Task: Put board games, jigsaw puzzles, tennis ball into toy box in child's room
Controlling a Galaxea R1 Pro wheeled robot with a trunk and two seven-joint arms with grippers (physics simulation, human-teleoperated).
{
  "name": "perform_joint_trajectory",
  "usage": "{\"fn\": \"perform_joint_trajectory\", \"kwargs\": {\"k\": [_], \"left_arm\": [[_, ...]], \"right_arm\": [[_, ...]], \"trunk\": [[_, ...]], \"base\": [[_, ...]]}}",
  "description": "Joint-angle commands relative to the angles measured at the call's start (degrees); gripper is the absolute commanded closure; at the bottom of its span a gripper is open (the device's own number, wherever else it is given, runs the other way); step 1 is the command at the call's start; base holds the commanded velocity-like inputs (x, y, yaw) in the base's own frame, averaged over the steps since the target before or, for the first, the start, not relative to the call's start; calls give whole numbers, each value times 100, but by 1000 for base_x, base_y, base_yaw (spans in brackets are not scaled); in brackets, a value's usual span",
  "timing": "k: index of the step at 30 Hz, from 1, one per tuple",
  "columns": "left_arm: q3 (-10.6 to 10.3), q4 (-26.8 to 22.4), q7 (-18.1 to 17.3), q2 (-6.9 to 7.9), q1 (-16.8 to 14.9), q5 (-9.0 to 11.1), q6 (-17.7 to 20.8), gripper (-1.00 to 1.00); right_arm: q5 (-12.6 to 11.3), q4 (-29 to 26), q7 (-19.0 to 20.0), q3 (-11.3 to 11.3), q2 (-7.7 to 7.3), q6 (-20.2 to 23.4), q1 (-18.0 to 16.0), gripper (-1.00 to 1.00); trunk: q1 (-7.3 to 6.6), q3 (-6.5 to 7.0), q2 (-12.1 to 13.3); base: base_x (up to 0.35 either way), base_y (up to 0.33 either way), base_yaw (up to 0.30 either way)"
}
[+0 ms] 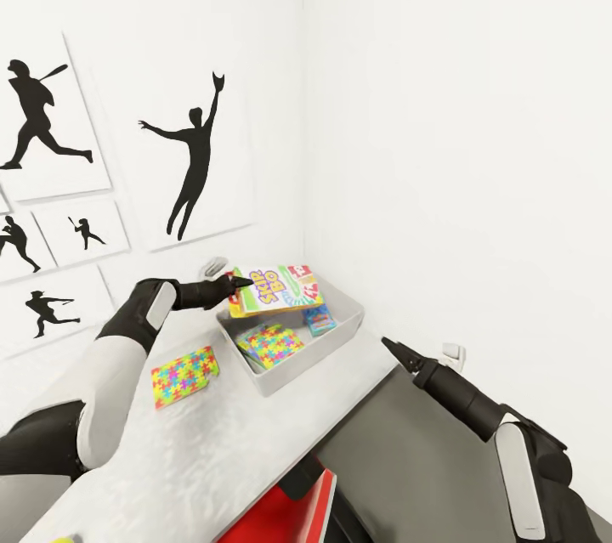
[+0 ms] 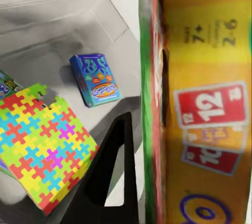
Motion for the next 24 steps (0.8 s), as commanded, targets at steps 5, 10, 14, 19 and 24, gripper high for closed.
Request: {"fn": "perform_joint_trajectory", "kwargs": {"k": [5,10,14,19,24], "left_arm": [[65,172,414,-385,-9,-11,-515,100],[70,405,641,-552,-9,-11,-901,100],[68,564,690,-599,-9,-13,-1103,100],[65,607,701,-610,-9,-16,-1259,100],[60,612,704,-605,-9,-18,-1352,100]], "right_arm": [[-15,-15,14,-25,-1,60,-7,-100],[-21,-21,82,-78,-68,118,-7,-100],[-36,-24,198,-147,-116,375,-7,-100],[-41,-21,237,-195,-161,554,-7,-100],[-42,-18,242,-204,-169,572,-7,-100]], "trunk": [[4,-43,-14],[4,-88,-14],[4,-125,-14],[4,-172,-14],[4,-219,-14]], "base": [[0,0,0],[0,0,0],[0,0,0],[0,0,0],[0,0,0]]}}
